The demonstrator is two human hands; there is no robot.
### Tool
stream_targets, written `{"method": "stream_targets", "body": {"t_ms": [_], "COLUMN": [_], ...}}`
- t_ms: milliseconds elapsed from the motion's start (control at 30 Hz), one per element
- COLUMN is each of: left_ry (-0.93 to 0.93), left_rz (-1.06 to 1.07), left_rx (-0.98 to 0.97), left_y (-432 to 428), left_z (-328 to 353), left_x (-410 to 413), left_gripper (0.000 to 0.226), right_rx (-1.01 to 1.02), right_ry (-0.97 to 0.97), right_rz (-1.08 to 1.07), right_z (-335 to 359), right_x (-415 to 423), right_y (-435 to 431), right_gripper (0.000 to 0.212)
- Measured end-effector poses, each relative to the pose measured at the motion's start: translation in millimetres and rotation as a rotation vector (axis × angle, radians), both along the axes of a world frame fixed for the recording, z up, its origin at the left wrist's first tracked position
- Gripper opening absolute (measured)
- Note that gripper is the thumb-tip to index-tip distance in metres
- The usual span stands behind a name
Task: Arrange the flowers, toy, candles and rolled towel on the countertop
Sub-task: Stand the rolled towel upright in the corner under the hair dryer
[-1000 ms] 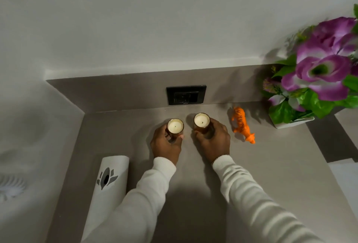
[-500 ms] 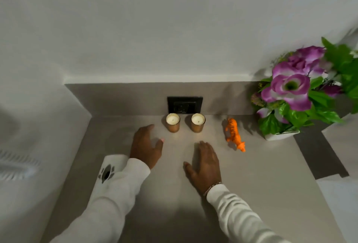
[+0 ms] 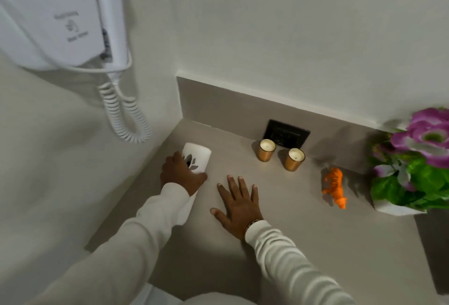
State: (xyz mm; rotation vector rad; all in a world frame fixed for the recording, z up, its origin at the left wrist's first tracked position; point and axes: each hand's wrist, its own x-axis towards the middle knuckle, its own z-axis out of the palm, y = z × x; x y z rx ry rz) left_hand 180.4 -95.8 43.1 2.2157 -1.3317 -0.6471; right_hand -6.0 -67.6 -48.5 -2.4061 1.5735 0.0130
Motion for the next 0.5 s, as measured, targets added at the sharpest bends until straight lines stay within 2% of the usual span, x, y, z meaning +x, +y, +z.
{"method": "stream_targets", "body": {"t_ms": [100, 233, 300, 500], "left_ry": [0.206, 0.292, 0.337, 0.404], "left_rz": [0.07, 0.135, 0.143, 0.184], "left_rx": [-0.266, -0.557, -0.61, -0.576], "left_y": [-3.1, -3.0, -1.0, 14.6], "left_z": [8.5, 11.4, 5.9, -24.0], "left_x": [-0.3, -5.4, -7.3, -9.9], "left_gripper": [0.092, 0.088, 0.091, 0.097], "right_rx": [0.002, -0.004, 0.0, -0.008], "right_ry": [0.038, 0.06, 0.061, 0.047], "right_rz": [-0.001, 0.0, 0.001, -0.008], "right_z": [-3.8, -6.0, -6.5, -6.0], "right_x": [8.5, 10.6, 11.5, 15.3], "right_y": [-3.6, -12.1, -15.6, -24.7], "right_gripper": [0.076, 0.08, 0.082, 0.085]}}
